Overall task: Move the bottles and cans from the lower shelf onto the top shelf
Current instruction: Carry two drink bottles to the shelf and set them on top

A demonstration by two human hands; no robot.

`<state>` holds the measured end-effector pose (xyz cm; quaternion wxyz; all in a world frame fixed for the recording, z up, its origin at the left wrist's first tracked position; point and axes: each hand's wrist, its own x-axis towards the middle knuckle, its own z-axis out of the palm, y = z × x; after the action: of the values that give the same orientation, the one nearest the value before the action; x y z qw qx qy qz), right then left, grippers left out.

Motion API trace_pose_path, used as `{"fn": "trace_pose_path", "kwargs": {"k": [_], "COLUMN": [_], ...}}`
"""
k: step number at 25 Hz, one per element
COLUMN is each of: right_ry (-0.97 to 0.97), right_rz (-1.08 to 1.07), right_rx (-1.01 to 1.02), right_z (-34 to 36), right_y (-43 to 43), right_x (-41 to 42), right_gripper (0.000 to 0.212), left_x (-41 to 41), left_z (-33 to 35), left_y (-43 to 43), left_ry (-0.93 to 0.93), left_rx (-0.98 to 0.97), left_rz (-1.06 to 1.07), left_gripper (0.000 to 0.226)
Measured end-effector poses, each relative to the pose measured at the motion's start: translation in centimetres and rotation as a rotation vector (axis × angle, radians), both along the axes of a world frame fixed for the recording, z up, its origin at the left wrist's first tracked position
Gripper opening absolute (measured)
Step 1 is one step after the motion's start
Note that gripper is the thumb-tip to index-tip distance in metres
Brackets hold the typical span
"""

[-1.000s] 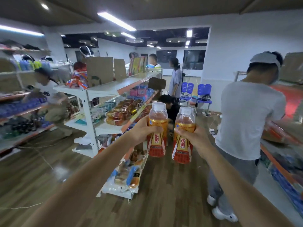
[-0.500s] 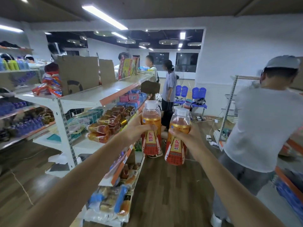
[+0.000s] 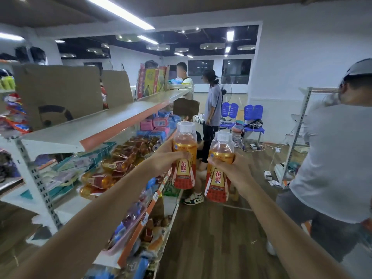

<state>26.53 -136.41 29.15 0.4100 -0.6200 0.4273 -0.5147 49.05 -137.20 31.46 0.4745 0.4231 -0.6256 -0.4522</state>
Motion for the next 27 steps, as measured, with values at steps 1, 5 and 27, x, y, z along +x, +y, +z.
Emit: {"fn": "trace_pose_path", "kwargs": {"k": [1, 5, 27], "right_ry": [0.019, 0.031, 0.005], "right_rz": [0.013, 0.057, 0.138], "right_rx": [-0.002, -0.002, -0.052], "right_z": [0.2, 1.5, 4.4], "right_y": [-1.9, -10.6, -49.4], "right_x": [-0.3, -1.9, 7.6], "right_gripper": [0.028, 0.026, 0.014], "left_x": [-0.3, -1.4, 7.7], "left_z": [0.1, 1.2, 4.9], "left_y": [-2.1, -10.9, -47.5], "left_ry": [-0.003, 0.018, 0.038], "left_rx": [0.005, 0.012, -0.046], "left_rz": [0.014, 0.018, -0.062], "left_gripper": [0.043, 0.048, 0.047]}}
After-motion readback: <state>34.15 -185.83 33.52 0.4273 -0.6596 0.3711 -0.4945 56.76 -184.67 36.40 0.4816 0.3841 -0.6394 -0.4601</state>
